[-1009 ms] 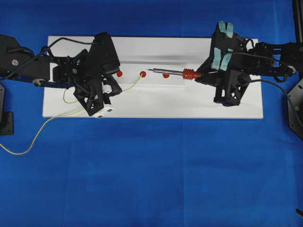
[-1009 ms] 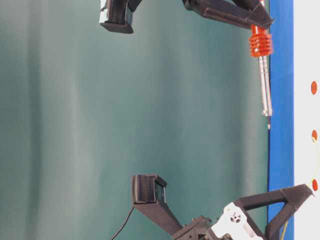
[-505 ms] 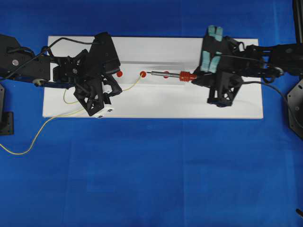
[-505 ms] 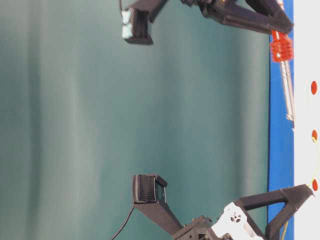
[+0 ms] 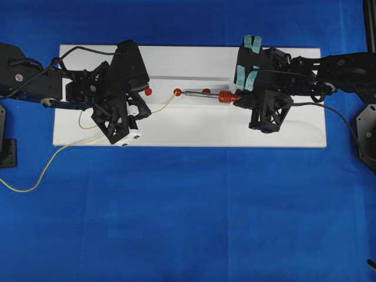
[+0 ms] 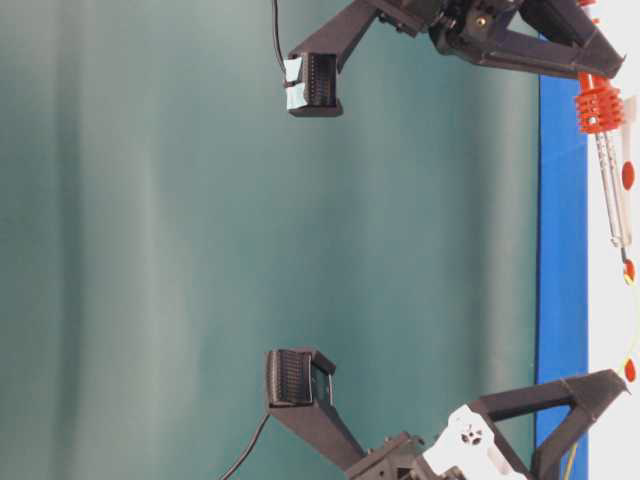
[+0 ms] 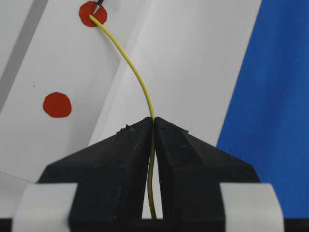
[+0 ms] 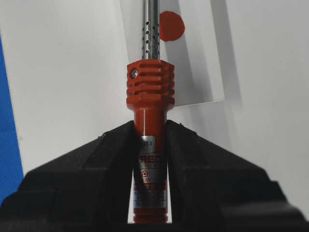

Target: Touch the tip of the soldering iron to the tip of the solder at the mark.

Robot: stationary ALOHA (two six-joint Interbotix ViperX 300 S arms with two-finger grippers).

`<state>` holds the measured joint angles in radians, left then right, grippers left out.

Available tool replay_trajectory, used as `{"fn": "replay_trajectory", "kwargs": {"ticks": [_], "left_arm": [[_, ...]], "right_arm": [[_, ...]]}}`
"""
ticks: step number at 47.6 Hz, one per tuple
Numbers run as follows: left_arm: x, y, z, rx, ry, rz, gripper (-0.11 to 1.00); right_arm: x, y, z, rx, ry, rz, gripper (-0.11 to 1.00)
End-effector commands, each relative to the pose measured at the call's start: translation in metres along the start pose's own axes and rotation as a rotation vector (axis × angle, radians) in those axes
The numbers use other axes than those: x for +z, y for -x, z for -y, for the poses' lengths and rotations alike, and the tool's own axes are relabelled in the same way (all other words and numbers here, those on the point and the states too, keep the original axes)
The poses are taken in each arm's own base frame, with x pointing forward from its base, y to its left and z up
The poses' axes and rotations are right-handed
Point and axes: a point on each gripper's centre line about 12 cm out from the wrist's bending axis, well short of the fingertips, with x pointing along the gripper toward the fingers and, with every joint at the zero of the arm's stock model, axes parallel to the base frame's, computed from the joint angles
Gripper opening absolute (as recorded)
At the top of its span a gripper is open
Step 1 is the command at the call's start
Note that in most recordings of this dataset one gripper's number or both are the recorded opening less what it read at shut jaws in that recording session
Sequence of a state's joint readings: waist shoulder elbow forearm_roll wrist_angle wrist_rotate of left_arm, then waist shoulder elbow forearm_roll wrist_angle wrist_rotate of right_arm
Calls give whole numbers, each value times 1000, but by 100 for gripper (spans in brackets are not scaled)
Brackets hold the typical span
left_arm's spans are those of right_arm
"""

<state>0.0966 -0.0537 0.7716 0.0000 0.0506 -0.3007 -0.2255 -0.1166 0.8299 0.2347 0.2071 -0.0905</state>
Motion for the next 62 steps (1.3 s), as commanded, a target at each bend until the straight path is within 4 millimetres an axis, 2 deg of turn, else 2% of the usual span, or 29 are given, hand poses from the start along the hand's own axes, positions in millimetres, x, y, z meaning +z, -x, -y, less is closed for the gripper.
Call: {"fn": "replay_trajectory", "kwargs": {"ticks": [1, 62], "left_arm": [[8, 4, 3, -9, -3, 26, 3], [7, 3, 5, -10, -6, 16, 3]], "right_arm": [[11, 4, 0, 1, -2, 32, 6], [15, 3, -1, 4, -3, 19, 6]]}}
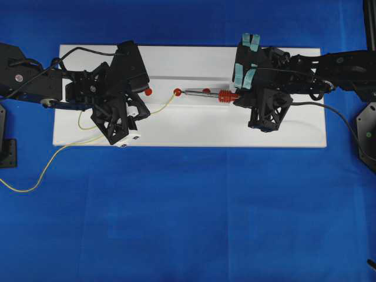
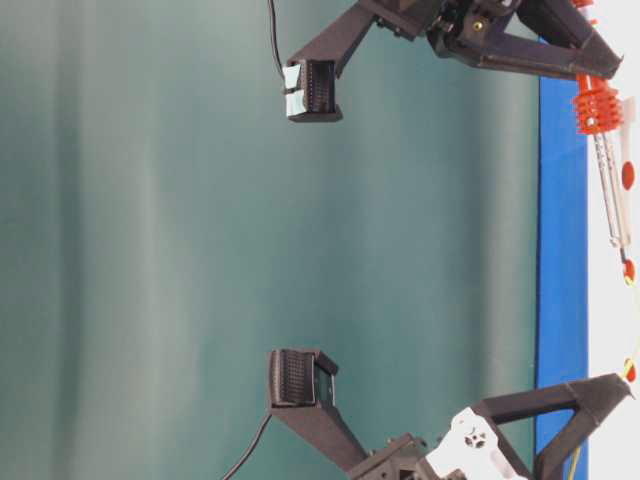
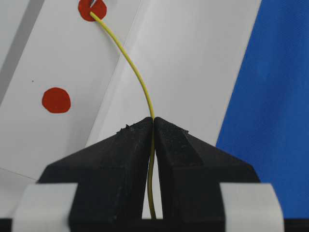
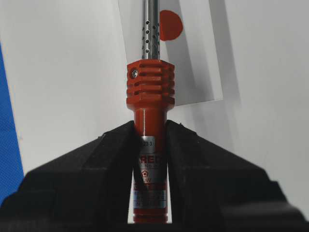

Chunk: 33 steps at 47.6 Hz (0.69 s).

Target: Touch the tip of the soldering iron to the tip of the solder at the mark.

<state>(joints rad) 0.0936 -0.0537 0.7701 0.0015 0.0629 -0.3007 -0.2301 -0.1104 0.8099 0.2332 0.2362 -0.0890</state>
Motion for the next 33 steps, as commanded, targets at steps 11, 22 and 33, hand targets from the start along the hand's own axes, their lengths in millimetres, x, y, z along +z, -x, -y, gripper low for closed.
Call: {"fn": "replay_trajectory", "kwargs": {"ticks": [11, 22, 33], "left_arm": [[9, 3, 3, -9, -1, 26, 3], [9, 3, 4, -10, -2, 26, 3], [9, 3, 3, -9, -1, 26, 3]], "right_arm": [[12, 4, -1, 4, -1, 31, 6], [11, 4, -1, 4, -1, 29, 6], [12, 4, -1, 4, 1, 30, 6]]}}
